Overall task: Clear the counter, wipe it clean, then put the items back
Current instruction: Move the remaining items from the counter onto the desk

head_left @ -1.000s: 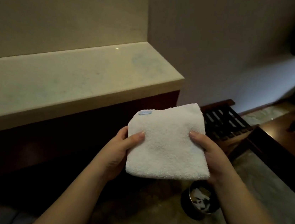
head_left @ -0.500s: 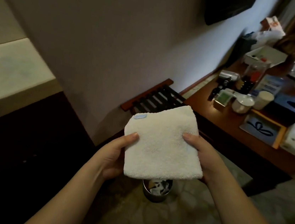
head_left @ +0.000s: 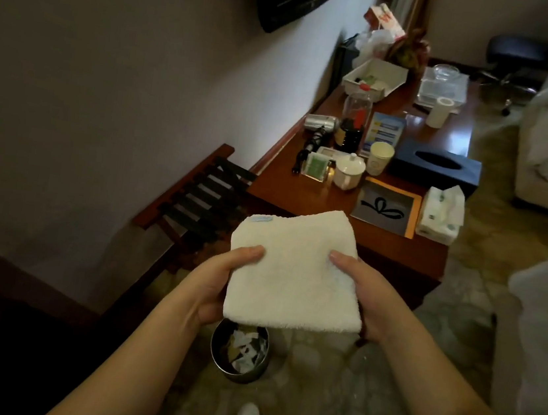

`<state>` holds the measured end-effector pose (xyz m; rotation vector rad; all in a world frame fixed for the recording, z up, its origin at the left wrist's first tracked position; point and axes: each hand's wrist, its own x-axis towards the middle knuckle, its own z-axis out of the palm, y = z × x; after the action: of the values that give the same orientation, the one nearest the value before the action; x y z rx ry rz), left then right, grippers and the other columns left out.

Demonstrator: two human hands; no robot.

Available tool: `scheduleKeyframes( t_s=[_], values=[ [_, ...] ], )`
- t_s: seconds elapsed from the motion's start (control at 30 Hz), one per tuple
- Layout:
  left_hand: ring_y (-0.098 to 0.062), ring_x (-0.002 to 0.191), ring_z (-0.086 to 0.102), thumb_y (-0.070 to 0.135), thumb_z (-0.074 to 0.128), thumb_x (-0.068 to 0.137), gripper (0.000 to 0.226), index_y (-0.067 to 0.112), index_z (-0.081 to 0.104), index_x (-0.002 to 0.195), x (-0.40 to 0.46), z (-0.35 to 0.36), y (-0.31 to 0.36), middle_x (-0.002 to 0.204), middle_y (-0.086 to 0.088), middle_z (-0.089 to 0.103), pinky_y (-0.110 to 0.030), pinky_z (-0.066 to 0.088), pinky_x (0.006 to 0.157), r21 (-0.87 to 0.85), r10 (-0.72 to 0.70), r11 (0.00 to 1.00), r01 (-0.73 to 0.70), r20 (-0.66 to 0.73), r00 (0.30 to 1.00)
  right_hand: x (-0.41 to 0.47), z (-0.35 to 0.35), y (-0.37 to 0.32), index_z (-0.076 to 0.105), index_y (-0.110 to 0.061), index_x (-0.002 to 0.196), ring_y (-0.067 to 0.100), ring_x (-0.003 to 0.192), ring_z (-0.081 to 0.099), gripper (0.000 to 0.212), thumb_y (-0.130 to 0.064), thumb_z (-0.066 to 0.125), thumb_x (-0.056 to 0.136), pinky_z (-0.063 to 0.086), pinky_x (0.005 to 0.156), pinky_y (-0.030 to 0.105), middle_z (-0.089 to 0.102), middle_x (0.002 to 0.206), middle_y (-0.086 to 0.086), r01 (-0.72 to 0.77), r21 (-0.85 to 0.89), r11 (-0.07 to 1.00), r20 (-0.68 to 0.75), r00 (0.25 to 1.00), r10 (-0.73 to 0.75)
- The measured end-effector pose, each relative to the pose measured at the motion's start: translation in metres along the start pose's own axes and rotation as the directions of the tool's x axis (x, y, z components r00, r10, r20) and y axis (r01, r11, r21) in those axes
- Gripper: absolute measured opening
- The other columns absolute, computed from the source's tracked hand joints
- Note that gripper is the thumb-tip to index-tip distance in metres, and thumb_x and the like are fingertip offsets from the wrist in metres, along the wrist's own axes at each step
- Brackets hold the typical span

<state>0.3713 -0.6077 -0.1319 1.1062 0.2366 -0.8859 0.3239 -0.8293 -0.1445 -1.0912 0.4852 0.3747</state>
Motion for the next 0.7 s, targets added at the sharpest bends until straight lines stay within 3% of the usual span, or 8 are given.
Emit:
scheduleKeyframes(
  t_s=[0.13,0.23,0.37,0.57,0.7],
  values=[
    [-0.029,0.088,0.071,0.029,0.070,0.068,0.058,0.010,0.059,0.122,0.035,0.009,0.009,0.103,-0.012,0.073,-0.040,0.054,0.072,0.073,-0.027,0.997,0.030,-0.042,0.999,0.015,-0.017,-0.002,0.053,-0.025,0.126,0.027,0.099,0.067,0.050,-0.029,0.067,0.078,0.056,0.075,0.042,0.069,0.111,0.007,-0.022,-0.010,1.000,-0.054,0.998,0.021],
    [-0.029,0.091,0.071,0.031,0.070,0.067,0.059,0.012,0.059,0.122,0.066,0.006,0.019,0.104,-0.012,0.073,-0.040,0.054,0.070,0.129,-0.029,0.991,0.036,-0.051,0.998,0.036,-0.025,-0.008,0.053,-0.025,0.124,0.027,0.102,0.066,0.048,-0.020,0.068,0.079,0.056,0.077,0.041,0.068,0.113,0.006,-0.020,0.008,1.000,-0.063,0.998,0.020],
    [-0.030,0.097,0.069,0.026,0.070,0.080,0.050,0.017,0.055,0.126,0.120,-0.008,0.039,0.109,-0.011,0.071,-0.041,0.056,0.071,0.241,0.001,0.970,0.021,-0.089,0.996,0.080,-0.033,-0.018,0.049,-0.026,0.128,0.027,0.111,0.060,0.052,-0.014,0.068,0.081,0.051,0.092,0.045,0.064,0.121,0.005,-0.001,-0.021,1.000,-0.092,0.996,-0.001],
    [-0.029,0.104,0.064,0.030,0.072,0.083,0.054,0.019,0.048,0.130,0.211,-0.033,0.071,0.117,-0.007,0.064,-0.050,0.054,0.089,0.390,-0.009,0.917,0.082,-0.185,0.983,0.165,-0.043,-0.032,0.048,-0.027,0.128,0.024,0.106,0.064,0.048,-0.012,0.067,0.086,0.057,0.079,0.040,0.064,0.121,0.002,0.008,0.015,1.000,-0.184,0.983,-0.005],
    [-0.028,0.103,0.062,0.022,0.072,0.084,0.059,0.019,0.042,0.134,0.266,-0.046,0.085,0.117,-0.006,0.060,-0.050,0.056,0.087,0.434,-0.037,0.890,0.141,-0.239,0.970,0.224,-0.054,-0.036,0.042,-0.025,0.134,0.024,0.109,0.061,0.060,-0.020,0.072,0.083,0.054,0.090,0.047,0.060,0.125,0.000,-0.017,-0.036,0.999,-0.295,0.955,0.006]
  ],
)
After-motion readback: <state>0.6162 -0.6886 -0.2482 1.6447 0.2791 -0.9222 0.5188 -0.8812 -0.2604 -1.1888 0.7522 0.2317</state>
